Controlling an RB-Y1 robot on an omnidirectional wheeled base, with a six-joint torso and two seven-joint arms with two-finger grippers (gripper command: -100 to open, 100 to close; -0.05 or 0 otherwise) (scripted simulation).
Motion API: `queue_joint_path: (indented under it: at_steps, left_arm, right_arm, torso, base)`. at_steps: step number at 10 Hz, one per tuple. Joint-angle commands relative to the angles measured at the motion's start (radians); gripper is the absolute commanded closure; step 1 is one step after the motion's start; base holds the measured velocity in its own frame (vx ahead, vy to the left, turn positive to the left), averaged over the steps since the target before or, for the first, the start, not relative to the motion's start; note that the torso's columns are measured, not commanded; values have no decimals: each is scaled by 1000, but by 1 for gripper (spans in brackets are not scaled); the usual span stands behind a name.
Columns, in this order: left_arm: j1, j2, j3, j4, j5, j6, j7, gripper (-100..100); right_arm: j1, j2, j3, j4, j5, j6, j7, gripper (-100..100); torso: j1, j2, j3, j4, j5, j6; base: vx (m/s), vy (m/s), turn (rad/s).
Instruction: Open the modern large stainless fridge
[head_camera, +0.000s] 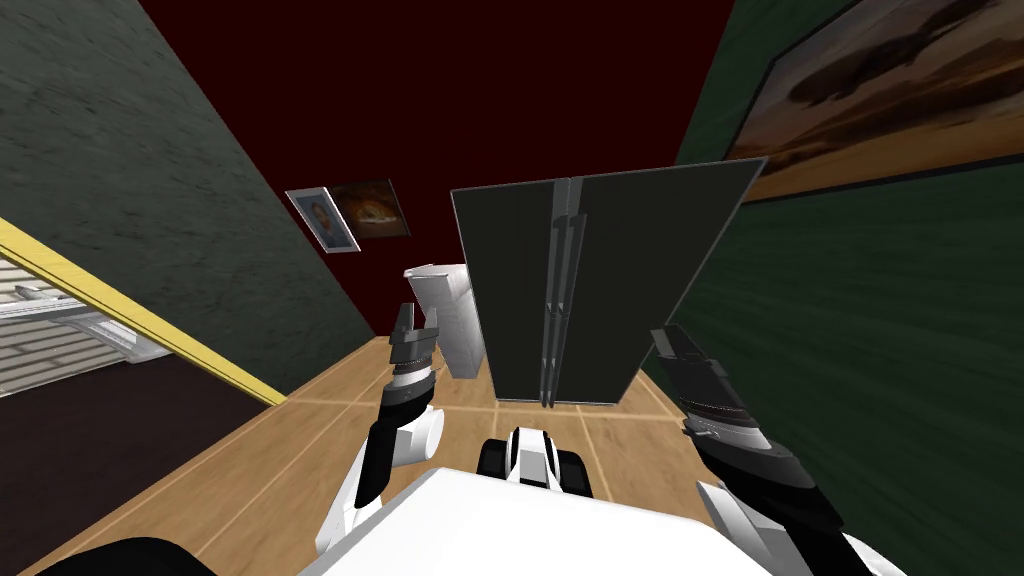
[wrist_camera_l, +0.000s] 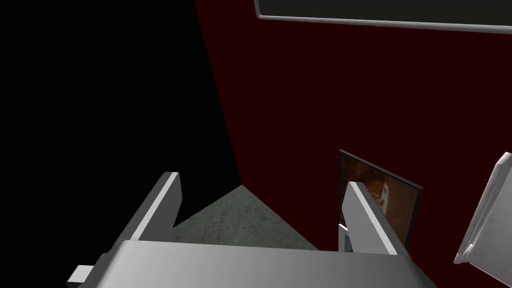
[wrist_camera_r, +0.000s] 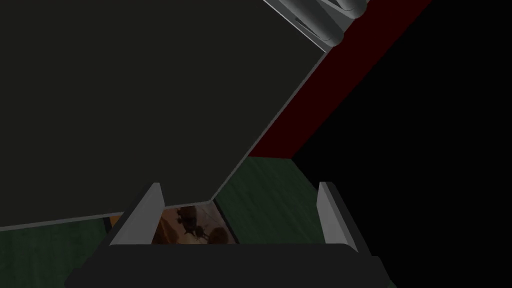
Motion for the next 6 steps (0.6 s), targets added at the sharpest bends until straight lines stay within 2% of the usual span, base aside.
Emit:
queue_joint_path:
  at_steps: [1, 2, 3, 4, 5, 6]
  left_arm:
    - [0, 0, 0, 0, 0, 0, 0, 0]
    - [0, 0, 0, 0, 0, 0, 0, 0]
    - [0, 0, 0, 0, 0, 0, 0, 0]
    - [0, 0, 0, 0, 0, 0, 0, 0]
    - [0, 0, 0, 0, 0, 0, 0, 0]
    - [0, 0, 0, 0, 0, 0, 0, 0]
  right_arm:
    - [43, -26, -76, 5, 29, -9, 30, -100]
    - [43, -26, -98, 5, 29, -9, 30, -100]
    - [74, -42, -136, 5, 53, -12, 52, -100]
    - [74, -42, -159, 5, 53, -12, 52, -100]
    - [107, -58, -197, 5, 79, -15, 77, -100]
    - [107, -58, -223, 5, 79, -15, 77, -100]
  torso:
    - [0, 0, 0, 0, 0, 0]
    - [0, 1, 1, 0, 0, 0]
    - [0, 1, 1, 0, 0, 1]
    - [0, 1, 1, 0, 0, 0]
    - [-1, 1, 1, 0, 0, 1]
    - [0, 1, 1, 0, 0, 0]
  base:
    - [-32, 27, 264]
    - [-27, 22, 103]
    - [-35, 27, 190]
    - [-32, 20, 124]
    - [-39, 31, 262]
    - [-28, 27, 140]
